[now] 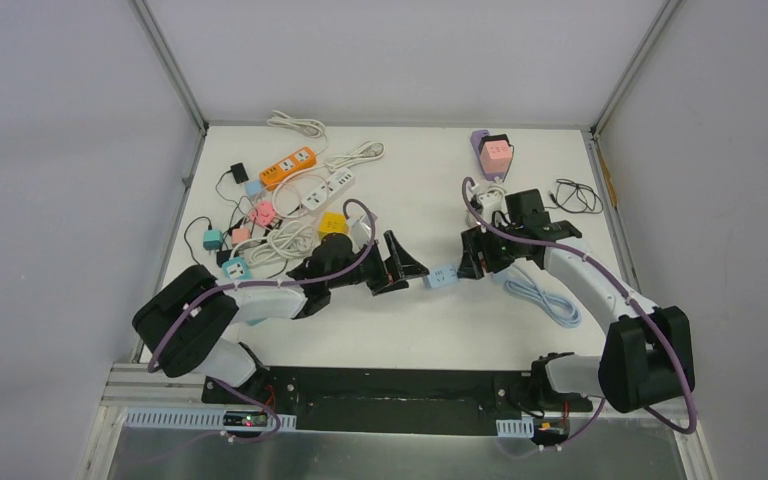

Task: Pull the plug off the socket
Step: Remove the plug from the socket.

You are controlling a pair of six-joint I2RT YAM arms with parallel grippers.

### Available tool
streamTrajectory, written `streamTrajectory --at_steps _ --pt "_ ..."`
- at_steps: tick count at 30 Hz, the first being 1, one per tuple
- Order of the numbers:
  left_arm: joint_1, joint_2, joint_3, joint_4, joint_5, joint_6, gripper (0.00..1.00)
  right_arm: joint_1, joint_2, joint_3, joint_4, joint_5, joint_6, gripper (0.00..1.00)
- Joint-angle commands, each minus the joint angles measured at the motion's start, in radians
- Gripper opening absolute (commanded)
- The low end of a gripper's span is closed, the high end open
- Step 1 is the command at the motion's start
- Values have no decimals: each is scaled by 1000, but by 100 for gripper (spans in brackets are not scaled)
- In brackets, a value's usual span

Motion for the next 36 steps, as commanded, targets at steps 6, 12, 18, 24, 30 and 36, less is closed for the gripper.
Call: streamTrajectory --at_steps 6,12,18,24,30,36 --pt "-65 141 124 95 62 -32 90 -14 -49 -1 80 -40 8 0" --pt "-71 203 171 90 82 -36 84 -14 -51 -1 76 -40 8 0" --pt "-73 249 216 88 107 -31 79 -14 -52 -2 71 -310 -64 0" --pt "-76 292 247 89 129 -36 71 -14 -50 -5 69 -337 -67 0" --pt "-79 299 253 91 142 -34 48 -14 -43 -10 73 -265 -71 0" --pt "-79 311 253 95 148 -51 0 -14 -38 -1 68 -188 -61 0"
